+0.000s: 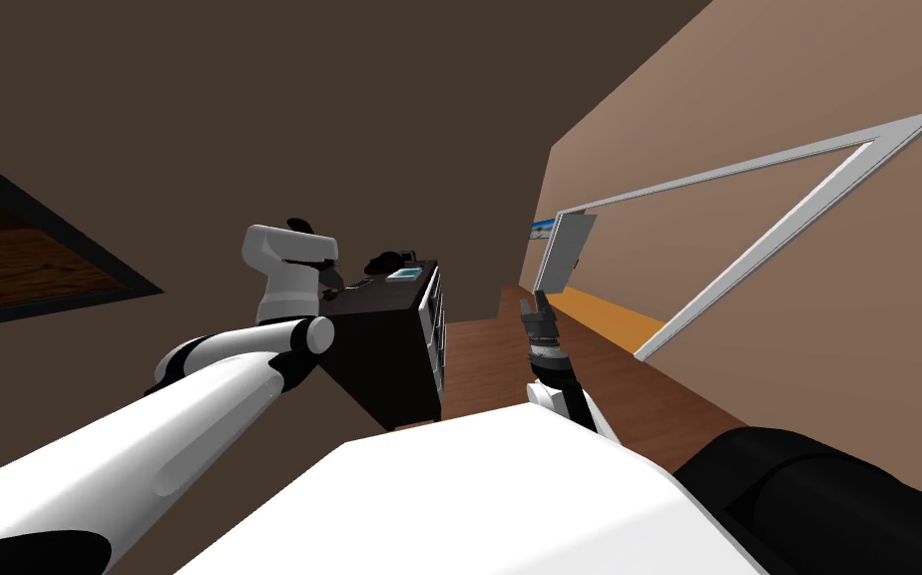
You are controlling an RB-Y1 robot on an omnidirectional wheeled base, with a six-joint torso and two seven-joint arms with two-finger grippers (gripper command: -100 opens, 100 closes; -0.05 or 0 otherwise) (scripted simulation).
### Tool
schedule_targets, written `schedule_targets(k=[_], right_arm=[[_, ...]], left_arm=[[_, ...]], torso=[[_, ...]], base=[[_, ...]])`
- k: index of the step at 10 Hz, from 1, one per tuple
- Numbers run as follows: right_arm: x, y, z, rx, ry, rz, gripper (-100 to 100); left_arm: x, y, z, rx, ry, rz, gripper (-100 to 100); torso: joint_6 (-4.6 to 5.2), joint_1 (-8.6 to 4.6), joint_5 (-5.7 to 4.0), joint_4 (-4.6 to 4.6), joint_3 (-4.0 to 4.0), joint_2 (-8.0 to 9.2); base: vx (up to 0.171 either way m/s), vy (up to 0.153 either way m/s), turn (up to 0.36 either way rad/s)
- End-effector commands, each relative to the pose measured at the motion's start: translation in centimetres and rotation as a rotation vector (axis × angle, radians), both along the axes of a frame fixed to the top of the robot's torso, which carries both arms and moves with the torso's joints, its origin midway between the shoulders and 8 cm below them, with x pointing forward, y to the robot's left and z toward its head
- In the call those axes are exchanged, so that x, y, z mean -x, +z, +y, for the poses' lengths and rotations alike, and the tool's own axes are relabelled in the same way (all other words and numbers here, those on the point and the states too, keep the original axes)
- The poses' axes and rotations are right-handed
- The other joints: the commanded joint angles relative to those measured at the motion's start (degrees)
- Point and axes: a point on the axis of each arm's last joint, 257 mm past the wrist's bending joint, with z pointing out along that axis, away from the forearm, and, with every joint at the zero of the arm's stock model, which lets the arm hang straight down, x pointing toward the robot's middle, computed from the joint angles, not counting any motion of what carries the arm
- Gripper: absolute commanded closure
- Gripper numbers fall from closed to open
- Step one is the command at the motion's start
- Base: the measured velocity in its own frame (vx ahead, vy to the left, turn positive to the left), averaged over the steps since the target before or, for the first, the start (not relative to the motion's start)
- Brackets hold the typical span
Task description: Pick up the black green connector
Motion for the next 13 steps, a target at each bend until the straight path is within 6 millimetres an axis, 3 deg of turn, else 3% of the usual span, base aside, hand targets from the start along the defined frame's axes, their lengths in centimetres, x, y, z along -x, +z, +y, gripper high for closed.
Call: schedule_targets(k=[1,9,13], right_arm=[[0.0,0.0,0.0,0.0,0.0,0.0,0],[0.0,0.0,0.0,0.0,0.0,0.0,0],[0.0,0.0,0.0,0.0,0.0,0.0,0]], left_arm=[[0.7,-0.6,-0.2,0.044,0.017,0.029,-100],[4.1,-2.6,-2.1,0.303,0.08,0.172,-100],[6.2,-3.4,-4.1,0.437,0.091,0.265,-100]], torso=[[0.0,0.0,0.0,0.0,0.0,0.0],[-0.02,0.08,0.03,-0.01,-0.01,0.0],[-0.02,0.05,0.03,0.0,0.01,0.04]], base=[[0.033,0.038,-0.045],[0.038,0.055,-0.038],[0.023,0.057,-0.034]])
